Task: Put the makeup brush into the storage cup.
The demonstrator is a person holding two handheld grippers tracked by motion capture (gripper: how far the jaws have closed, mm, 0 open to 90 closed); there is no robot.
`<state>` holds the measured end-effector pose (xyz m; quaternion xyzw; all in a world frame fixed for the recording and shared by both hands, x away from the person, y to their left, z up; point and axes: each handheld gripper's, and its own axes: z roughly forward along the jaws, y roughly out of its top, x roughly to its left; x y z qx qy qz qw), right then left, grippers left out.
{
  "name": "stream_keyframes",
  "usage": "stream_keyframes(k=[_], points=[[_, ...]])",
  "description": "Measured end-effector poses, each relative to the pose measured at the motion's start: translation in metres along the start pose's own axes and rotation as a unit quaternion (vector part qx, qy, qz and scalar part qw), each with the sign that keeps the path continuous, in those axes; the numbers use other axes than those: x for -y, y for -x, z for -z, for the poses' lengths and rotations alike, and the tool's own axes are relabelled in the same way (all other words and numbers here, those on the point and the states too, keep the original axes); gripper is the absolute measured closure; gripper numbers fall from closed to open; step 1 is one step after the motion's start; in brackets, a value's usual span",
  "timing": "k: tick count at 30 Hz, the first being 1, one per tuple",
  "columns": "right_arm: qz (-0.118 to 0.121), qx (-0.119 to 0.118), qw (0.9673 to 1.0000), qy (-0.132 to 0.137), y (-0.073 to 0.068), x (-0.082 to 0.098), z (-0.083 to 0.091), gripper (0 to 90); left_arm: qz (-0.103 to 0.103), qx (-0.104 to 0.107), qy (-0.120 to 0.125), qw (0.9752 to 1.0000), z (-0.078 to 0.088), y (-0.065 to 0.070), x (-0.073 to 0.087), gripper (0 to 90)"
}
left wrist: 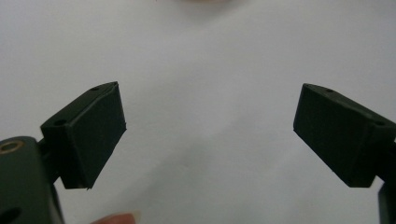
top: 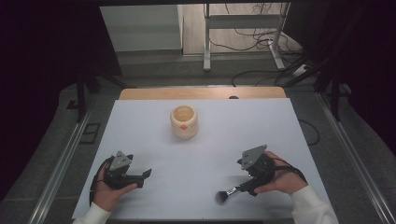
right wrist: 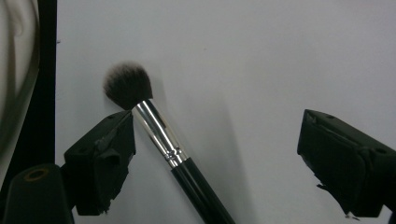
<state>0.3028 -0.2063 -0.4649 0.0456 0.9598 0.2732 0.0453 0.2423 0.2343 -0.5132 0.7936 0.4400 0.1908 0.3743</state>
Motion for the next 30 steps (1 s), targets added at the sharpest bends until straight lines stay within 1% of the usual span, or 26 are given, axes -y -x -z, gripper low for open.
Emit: stream_keyframes(k=[1,2,3,5,6,7,10,11,12,13,18,22,23,25,26,30], points=[[0.004,-0.005,1.0,-0.007,-0.001,-0.001,-0.003,12.7,0.0,0.0,0.0,1.0,0.0,0.0,0.0,10.0],[0.004,-0.005,1.0,-0.007,-0.001,-0.001,-0.003,12.7,0.003,0.001,0.004,1.0,0.0,0.0,0.0,10.0],[0.009,-0.009,0.9999,-0.011,-0.002,-0.001,-0.005,13.0,0.0,0.0,0.0,1.0,0.0,0.0,0.0,10.0],[0.013,-0.011,0.9997,-0.015,-0.004,-0.001,-0.007,13.7,0.0,0.0,-0.001,1.0,0.0,0.0,0.0,10.0],[0.014,-0.016,0.9997,-0.015,-0.004,-0.001,-0.009,13.9,0.0,0.0,-0.001,1.0,0.0,0.0,0.0,10.0],[0.019,-0.014,0.9995,-0.019,-0.005,-0.002,-0.01,14.1,0.0,0.0,0.0,1.0,0.0,0.0,0.0,10.0],[0.027,-0.023,0.999,-0.026,-0.008,-0.002,-0.014,15.1,0.003,0.001,0.003,1.0,0.0,0.0,0.0,9.9],[0.032,-0.024,0.9987,-0.031,-0.009,-0.002,-0.016,15.4,0.003,0.001,0.003,1.0,0.0,0.0,0.0,10.0],[0.032,-0.024,0.9987,-0.031,-0.009,-0.002,-0.016,15.4,0.003,0.001,0.003,1.0,0.0,0.0,0.0,10.0],[0.038,-0.028,0.9981,-0.04,-0.012,-0.002,-0.019,16.0,0.003,0.001,0.003,1.0,0.0,0.0,0.0,10.0],[0.046,-0.03,0.9974,-0.046,-0.013,-0.003,-0.023,17.2,0.002,0.001,0.003,1.0,0.0,0.0,0.0,10.0],[0.054,-0.03,0.9963,-0.06,-0.015,-0.003,-0.027,17.8,0.003,0.0,0.003,1.0,0.0,0.0,0.0,10.0],[0.055,-0.036,0.9957,-0.065,-0.016,-0.002,-0.031,18.3,0.002,0.0,0.003,1.0,0.0,0.0,0.0,10.0],[0.054,-0.036,0.9956,-0.068,-0.017,-0.002,-0.031,18.5,0.002,0.0,0.003,1.0,0.0,0.0,0.0,9.9],[0.058,-0.03,0.9952,-0.073,-0.017,-0.002,-0.032,19.5,0.002,0.0,0.003,1.0,0.0,0.0,0.0,10.0],[0.06,-0.029,0.9949,-0.076,-0.018,-0.002,-0.034,21.0,0.003,-0.001,0.003,1.0,0.0,0.0,0.0,9.9]])
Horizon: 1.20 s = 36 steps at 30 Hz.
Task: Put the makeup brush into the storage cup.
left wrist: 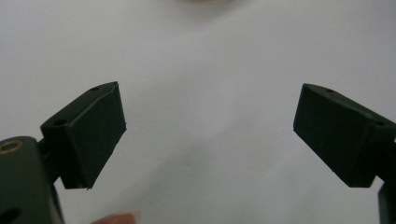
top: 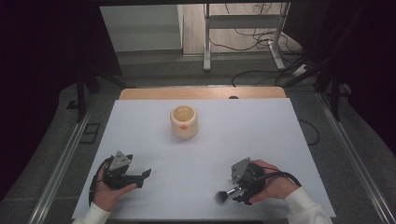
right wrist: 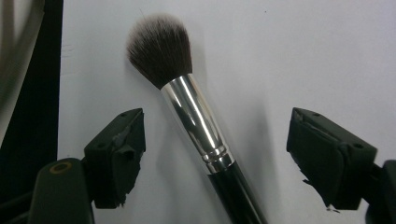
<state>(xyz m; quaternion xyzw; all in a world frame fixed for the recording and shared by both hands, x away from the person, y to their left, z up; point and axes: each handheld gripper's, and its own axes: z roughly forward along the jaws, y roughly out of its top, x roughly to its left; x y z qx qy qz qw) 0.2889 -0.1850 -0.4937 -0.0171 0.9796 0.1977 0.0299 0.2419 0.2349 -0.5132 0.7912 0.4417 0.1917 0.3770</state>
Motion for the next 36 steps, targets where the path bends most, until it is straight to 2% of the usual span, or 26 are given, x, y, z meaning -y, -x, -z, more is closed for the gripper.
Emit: stream_keyframes(k=[3,7,11,16,18,23,26,36], points=[[0.002,-0.006,1.0,-0.002,-0.0001,0.0002,-0.0022,22.7,0.0,0.0,0.0,1.0,0.0,0.0001,0.0,10.0],[0.007,0.002,0.9999,-0.011,-0.0008,0.0016,-0.0044,26.3,0.0,0.0,0.0,1.0,0.0003,-0.0001,0.0001,10.0],[0.009,-0.002,0.9998,-0.019,-0.0013,0.0033,-0.0075,29.7,0.0,0.0,0.001,1.0,0.0002,0.0,0.0002,10.0],[0.014,-0.005,0.9997,-0.017,-0.0012,0.0037,-0.0066,35.3,-0.001,0.0,0.0,1.0,-0.0001,0.0002,0.0001,10.0],[0.012,-0.019,0.9997,-0.013,-0.0005,0.0044,-0.0074,38.3,-0.001,0.0,0.0,1.0,0.0,0.0003,0.0001,10.0],[0.008,-0.035,0.9993,-0.01,0.0008,0.0059,-0.0072,44.3,-0.002,0.0,0.0,1.0,-0.0002,0.0009,-0.0001,10.0],[0.011,-0.035,0.9993,-0.008,0.0014,0.0064,-0.0068,46.9,-0.002,0.0,-0.001,1.0,-0.0004,0.0011,-0.0001,10.0],[0.026,-0.04,0.9989,-0.001,0.0039,0.0067,-0.0055,69.3,-0.002,-0.001,0.0,1.0,0.0001,0.0009,0.0001,10.0]])
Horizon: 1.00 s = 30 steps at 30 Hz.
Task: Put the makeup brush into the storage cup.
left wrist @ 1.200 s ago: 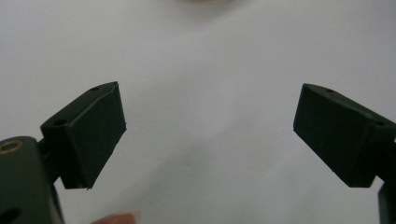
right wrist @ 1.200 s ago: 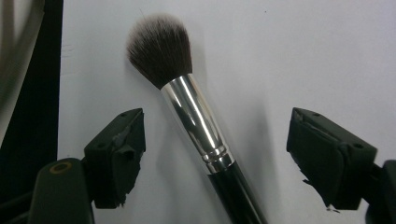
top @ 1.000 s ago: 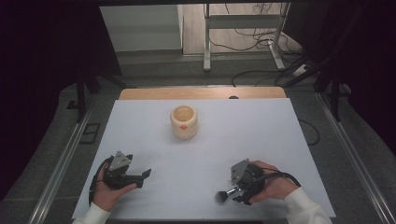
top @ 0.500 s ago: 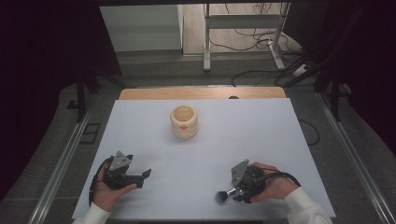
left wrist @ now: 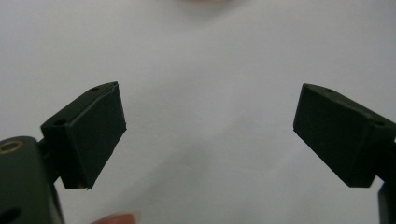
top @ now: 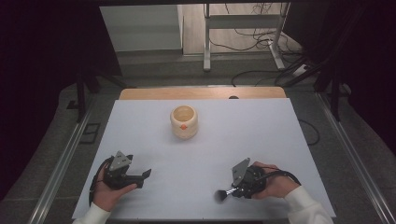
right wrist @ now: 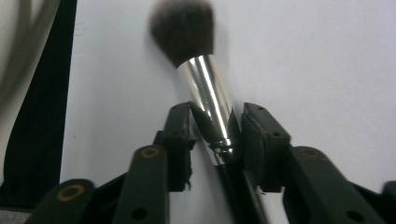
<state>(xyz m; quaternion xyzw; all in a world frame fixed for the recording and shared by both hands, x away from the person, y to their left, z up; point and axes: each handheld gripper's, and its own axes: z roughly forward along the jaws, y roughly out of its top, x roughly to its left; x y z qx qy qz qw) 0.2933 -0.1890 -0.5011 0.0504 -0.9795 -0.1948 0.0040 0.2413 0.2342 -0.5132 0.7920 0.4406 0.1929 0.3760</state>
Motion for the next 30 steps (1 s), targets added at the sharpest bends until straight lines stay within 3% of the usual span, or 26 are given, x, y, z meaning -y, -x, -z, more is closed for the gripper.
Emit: stream_keyframes(k=[11,14,20,30], points=[[0.004,0.003,0.9999,-0.011,-0.002,-0.003,0.001,72.4,0.0,-0.001,-0.001,1.0,0.0,-0.001,0.0,10.0],[0.002,0.014,0.9998,-0.012,-0.001,-0.003,0.003,72.5,0.001,-0.001,-0.001,1.0,0.0,-0.001,0.0,10.0],[-0.007,0.038,0.9991,0.017,-0.001,-0.003,0.018,72.7,0.0,-0.001,0.0,1.0,0.0,-0.001,0.0,10.0],[-0.026,0.058,0.9965,0.055,0.001,-0.003,0.034,72.8,0.001,-0.002,-0.001,1.0,0.0,-0.001,0.0,10.1]])
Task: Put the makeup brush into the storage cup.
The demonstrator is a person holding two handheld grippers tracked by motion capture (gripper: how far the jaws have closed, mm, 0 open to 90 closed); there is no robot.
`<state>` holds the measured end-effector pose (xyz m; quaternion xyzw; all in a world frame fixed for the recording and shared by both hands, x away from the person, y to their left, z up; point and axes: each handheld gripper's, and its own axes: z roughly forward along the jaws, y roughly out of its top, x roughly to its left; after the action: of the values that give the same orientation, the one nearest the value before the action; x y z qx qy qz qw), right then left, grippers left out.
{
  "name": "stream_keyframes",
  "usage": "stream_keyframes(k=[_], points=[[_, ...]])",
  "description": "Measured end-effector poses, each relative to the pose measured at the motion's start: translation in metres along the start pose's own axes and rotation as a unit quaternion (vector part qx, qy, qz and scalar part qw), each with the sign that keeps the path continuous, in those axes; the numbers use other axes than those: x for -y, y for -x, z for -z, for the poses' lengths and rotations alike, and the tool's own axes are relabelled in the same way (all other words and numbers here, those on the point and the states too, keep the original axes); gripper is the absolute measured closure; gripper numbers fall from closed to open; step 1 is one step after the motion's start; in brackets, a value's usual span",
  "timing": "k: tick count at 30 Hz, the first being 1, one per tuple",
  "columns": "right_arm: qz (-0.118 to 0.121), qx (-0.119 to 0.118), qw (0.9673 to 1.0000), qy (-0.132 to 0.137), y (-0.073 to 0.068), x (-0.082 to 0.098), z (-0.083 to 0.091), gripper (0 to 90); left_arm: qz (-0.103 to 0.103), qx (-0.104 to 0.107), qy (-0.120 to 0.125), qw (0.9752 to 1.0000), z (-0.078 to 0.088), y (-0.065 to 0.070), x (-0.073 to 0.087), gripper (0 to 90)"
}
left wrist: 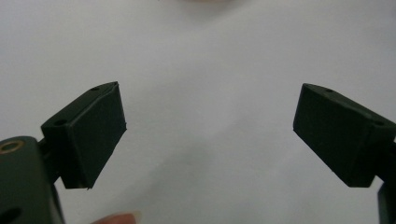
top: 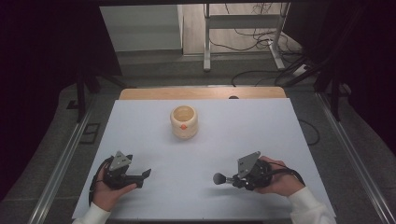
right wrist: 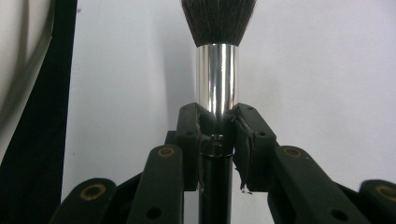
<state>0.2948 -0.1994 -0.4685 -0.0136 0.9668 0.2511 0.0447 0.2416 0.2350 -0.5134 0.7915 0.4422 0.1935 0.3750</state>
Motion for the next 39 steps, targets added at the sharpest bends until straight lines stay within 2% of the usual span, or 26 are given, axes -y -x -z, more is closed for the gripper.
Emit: stream_keyframes(k=[3,11,17,21,30,35,39], points=[[-0.012,0.014,0.9998,0.008,0.001,0.0,0.005,72.7,0.0,0.0,0.0,1.0,0.0,0.0,0.0,10.1],[-0.036,0.03,0.9983,0.034,0.005,0.0,0.013,72.7,0.0,0.0,0.0,1.0,0.0,0.0,0.0,10.2],[-0.054,0.052,0.9955,0.058,0.007,-0.001,0.019,72.7,0.0,0.0,0.001,1.0,0.0,0.0,0.0,10.2],[-0.073,0.058,0.9927,0.077,0.01,0.0,0.022,72.7,0.0,-0.001,0.001,1.0,0.0,0.0,0.0,10.2],[-0.107,0.079,0.9862,0.098,0.014,0.002,0.025,72.7,0.001,-0.002,0.002,1.0,0.0,0.0,0.0,10.3],[-0.134,0.095,0.9795,0.116,0.018,0.003,0.029,72.7,0.001,-0.001,0.002,1.0,0.0,0.0,-0.001,10.3],[-0.15,0.103,0.9755,0.124,0.02,0.005,0.03,72.7,0.002,-0.001,0.002,1.0,0.0,0.0,-0.001,10.3]])
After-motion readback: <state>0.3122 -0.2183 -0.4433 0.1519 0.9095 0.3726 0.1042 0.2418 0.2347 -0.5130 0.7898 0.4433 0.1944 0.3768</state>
